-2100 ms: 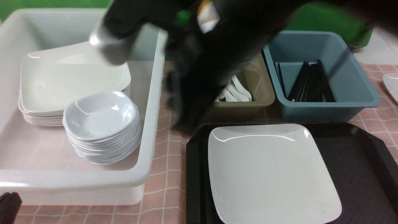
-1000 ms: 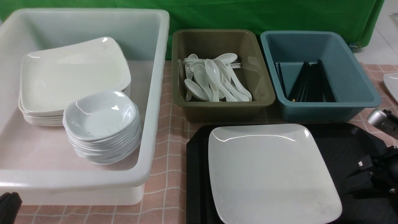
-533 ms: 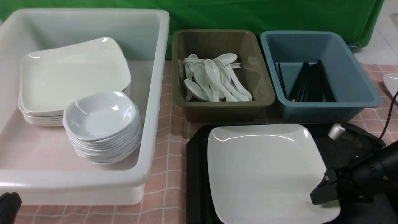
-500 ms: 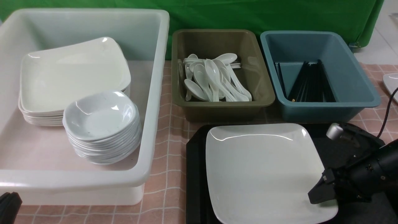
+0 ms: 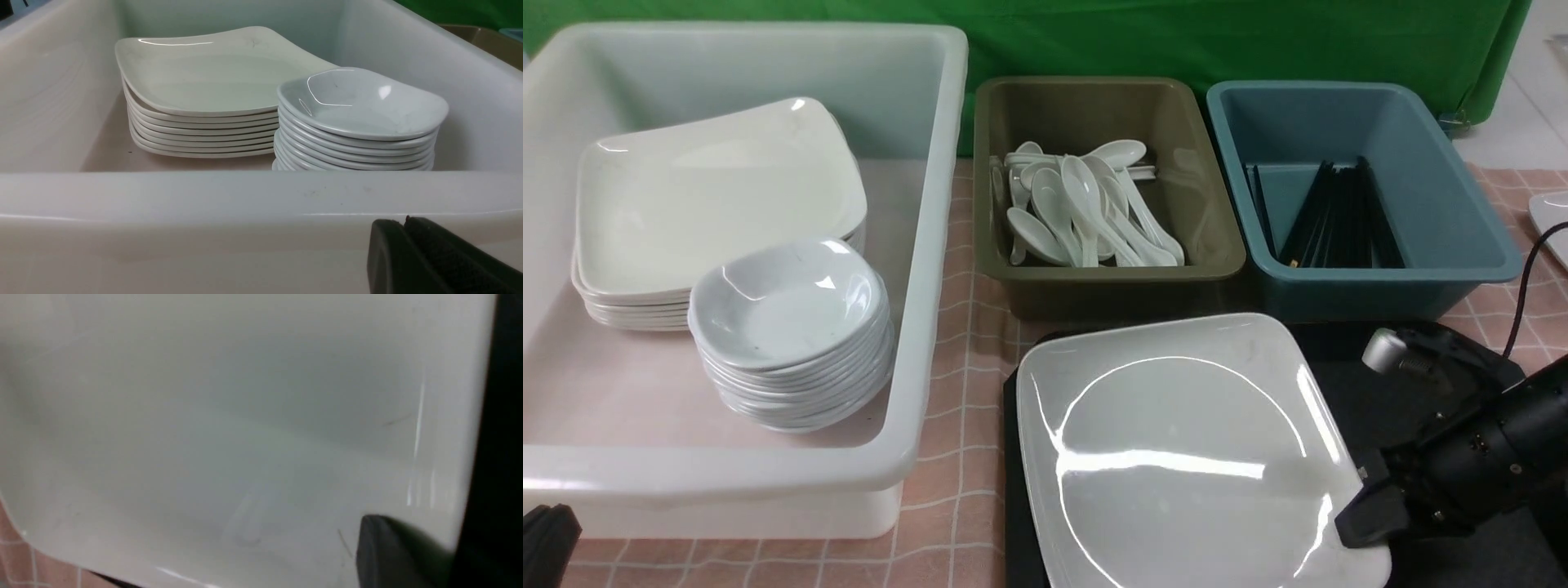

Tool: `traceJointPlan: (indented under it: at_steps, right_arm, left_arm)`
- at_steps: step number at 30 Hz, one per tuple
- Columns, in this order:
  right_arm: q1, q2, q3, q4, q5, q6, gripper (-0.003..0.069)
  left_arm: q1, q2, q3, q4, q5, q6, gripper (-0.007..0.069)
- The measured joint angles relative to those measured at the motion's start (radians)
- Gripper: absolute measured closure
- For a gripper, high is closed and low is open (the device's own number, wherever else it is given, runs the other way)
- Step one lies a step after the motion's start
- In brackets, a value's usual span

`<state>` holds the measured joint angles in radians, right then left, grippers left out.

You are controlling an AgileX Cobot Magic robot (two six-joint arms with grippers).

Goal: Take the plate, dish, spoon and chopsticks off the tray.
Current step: Use the right arm to grab a plate from the dinner plate, then use the right arm to put the plate into the large storage box on the left

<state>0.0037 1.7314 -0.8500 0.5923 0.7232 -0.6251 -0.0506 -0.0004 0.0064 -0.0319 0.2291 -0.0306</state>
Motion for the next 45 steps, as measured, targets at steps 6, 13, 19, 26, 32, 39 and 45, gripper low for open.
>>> traceJointPlan:
  at_steps: [6,13,19,26,32,39,45]
  right_arm:
    - [0.001,-0.126,-0.035,-0.070,0.107,0.086,0.0541]
    - [0.001,-0.334,-0.110,-0.297,0.201,0.287,0.0585]
    - [0.001,-0.440,-0.186,-0.390,0.262,0.338,0.0589]
    - [0.001,-0.456,-0.364,-0.392,0.365,0.361,0.0589]
    - [0.001,-0.456,-0.540,-0.364,0.394,0.398,0.0589]
    - [0.035,-0.408,-0.651,0.044,0.327,0.322,0.0585]
    - [0.259,-0.255,-0.700,0.236,0.159,0.273,0.0589]
  left_arm:
    - [0.000,0.000,0.000,0.000,0.000,0.000,0.0603]
    - [0.000,0.000,0.000,0.000,0.000,0.000,0.0603]
    - [0.000,0.000,0.000,0.000,0.000,0.000,0.0603]
    - [0.000,0.000,0.000,0.000,0.000,-0.001,0.0603]
    - [0.000,0.000,0.000,0.000,0.000,0.000,0.0603]
    - [0.000,0.000,0.000,0.000,0.000,0.000,0.0603]
    - [0.000,0.000,0.000,0.000,0.000,0.000,0.0603]
